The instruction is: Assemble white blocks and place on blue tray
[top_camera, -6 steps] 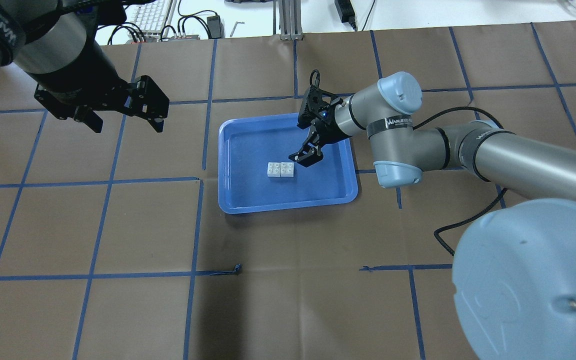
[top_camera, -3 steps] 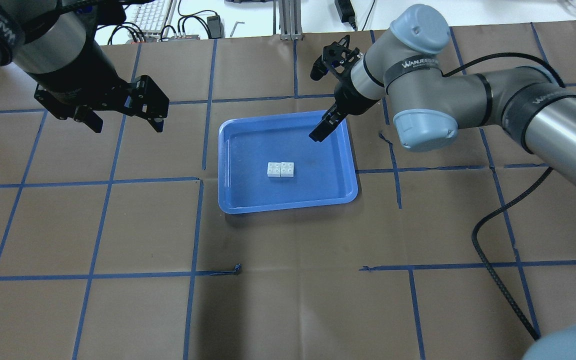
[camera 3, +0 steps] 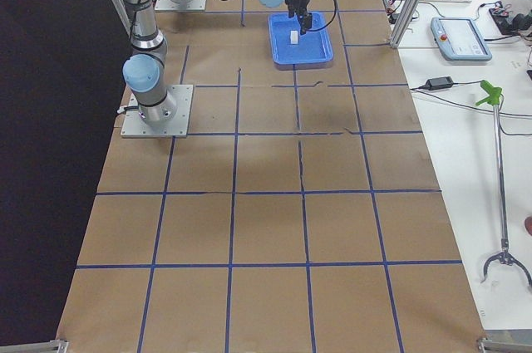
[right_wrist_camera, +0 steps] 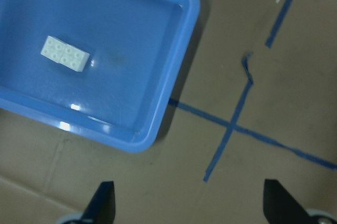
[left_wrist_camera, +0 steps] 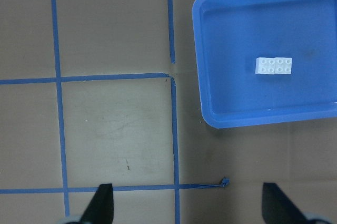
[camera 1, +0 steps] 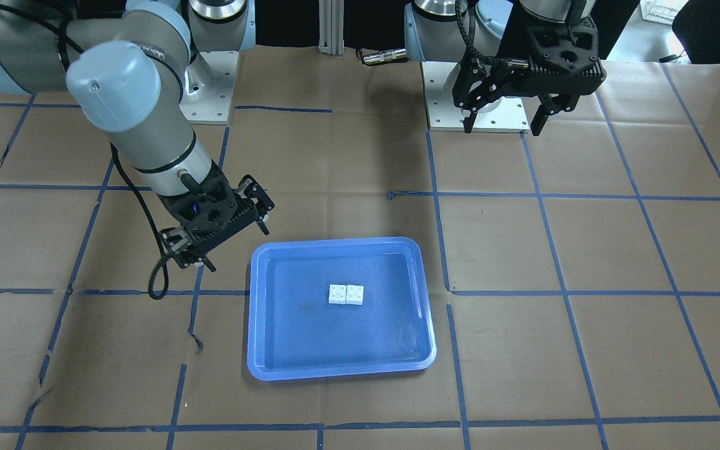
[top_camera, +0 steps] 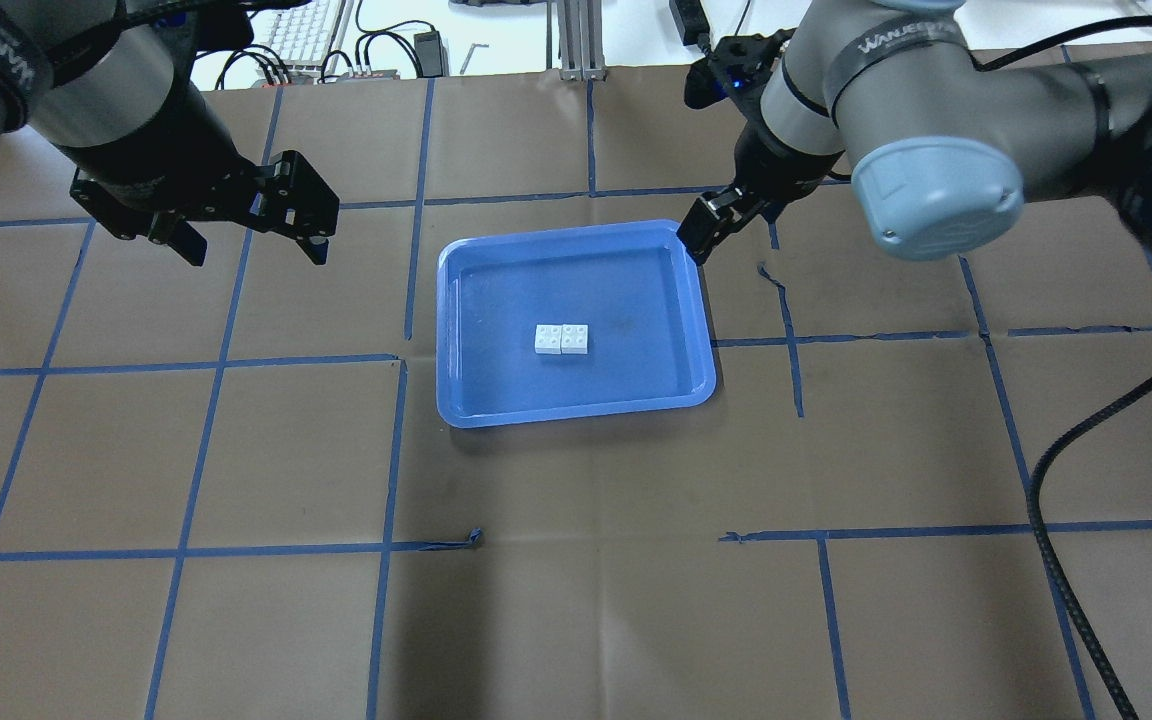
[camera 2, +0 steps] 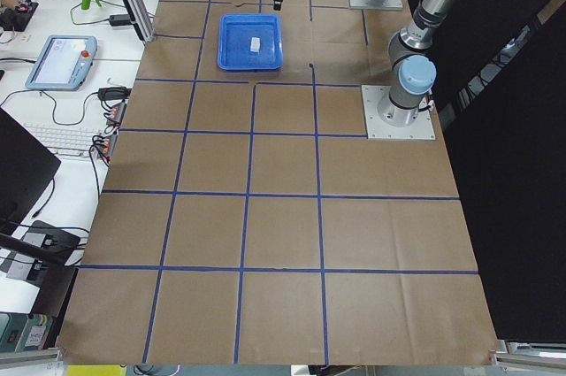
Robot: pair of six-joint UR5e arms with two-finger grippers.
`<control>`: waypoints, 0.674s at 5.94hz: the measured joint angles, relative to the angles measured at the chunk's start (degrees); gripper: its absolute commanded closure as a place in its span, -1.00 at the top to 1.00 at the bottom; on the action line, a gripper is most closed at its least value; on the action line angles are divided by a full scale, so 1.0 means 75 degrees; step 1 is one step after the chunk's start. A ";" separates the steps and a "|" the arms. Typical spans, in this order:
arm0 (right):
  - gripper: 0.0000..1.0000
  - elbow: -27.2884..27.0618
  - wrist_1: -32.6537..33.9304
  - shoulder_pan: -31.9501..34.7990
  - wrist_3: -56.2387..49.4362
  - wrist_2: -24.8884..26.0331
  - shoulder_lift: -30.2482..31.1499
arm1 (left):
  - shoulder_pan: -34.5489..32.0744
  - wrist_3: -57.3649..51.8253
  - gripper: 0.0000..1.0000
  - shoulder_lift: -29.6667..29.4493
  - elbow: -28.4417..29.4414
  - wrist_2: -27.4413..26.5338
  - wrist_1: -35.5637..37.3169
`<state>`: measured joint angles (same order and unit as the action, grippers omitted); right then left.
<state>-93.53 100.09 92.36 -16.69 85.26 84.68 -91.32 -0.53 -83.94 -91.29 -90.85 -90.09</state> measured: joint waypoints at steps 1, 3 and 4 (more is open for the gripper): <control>1.00 0.0131 -0.0676 -0.0124 0.0707 0.0137 0.0347 | 0.0000 0.0000 1.00 0.0000 0.0001 -0.0002 0.0000; 1.00 0.0215 -0.1236 -0.0197 0.1802 0.0470 0.0713 | 0.0000 0.0000 1.00 0.0001 0.0006 -0.0003 0.0000; 1.00 0.0230 -0.1282 -0.0192 0.1922 0.0544 0.0745 | 0.0000 0.0000 1.00 0.0001 0.0007 0.0000 0.0000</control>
<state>-91.81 90.47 90.92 -2.27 89.34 90.27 -91.32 -0.53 -83.94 -91.23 -90.85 -90.09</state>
